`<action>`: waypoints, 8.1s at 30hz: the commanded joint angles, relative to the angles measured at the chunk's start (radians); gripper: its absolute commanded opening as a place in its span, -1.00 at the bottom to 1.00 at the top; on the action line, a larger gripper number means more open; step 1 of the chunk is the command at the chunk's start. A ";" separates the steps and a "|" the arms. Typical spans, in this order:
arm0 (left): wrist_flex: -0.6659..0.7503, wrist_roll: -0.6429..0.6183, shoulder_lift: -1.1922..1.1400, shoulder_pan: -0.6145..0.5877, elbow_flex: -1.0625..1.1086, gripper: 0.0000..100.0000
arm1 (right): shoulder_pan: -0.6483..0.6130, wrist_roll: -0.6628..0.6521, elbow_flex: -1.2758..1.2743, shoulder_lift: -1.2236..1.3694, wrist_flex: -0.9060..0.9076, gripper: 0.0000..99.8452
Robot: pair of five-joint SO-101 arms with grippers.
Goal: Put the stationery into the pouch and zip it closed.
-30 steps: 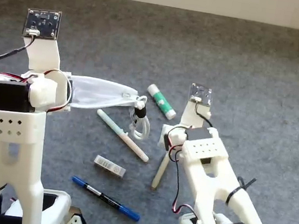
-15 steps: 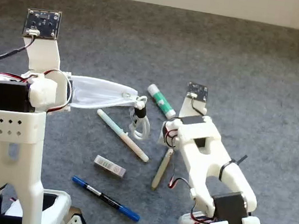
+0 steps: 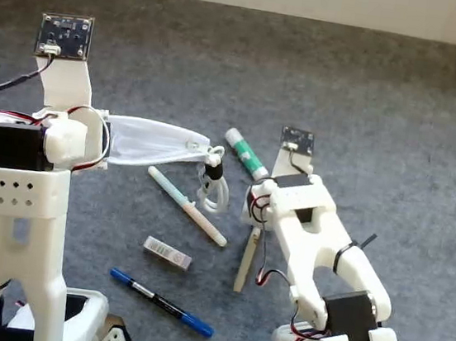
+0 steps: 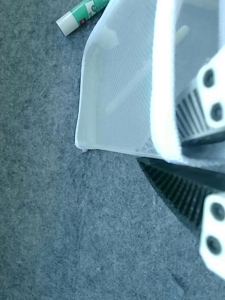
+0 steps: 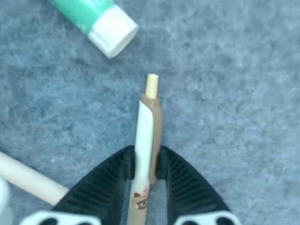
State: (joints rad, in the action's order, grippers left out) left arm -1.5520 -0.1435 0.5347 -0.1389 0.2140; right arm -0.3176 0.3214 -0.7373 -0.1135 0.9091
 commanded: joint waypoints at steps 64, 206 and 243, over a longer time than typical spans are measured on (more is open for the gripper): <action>0.005 -0.008 -0.013 -0.008 0.013 -0.99 | -0.432 -0.146 -0.246 -1.176 -0.266 -0.99; 0.008 -0.006 -0.013 -0.010 0.012 -0.99 | -0.558 -0.302 0.008 -1.133 -0.001 -0.60; 0.009 0.023 -0.013 -0.262 -0.067 -0.99 | -0.200 -0.385 0.576 -0.145 0.263 -0.60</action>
State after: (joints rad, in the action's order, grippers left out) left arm -1.5520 -0.1343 0.5178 -0.3460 0.1864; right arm -0.5432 -0.0453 -0.2770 -0.3115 1.1699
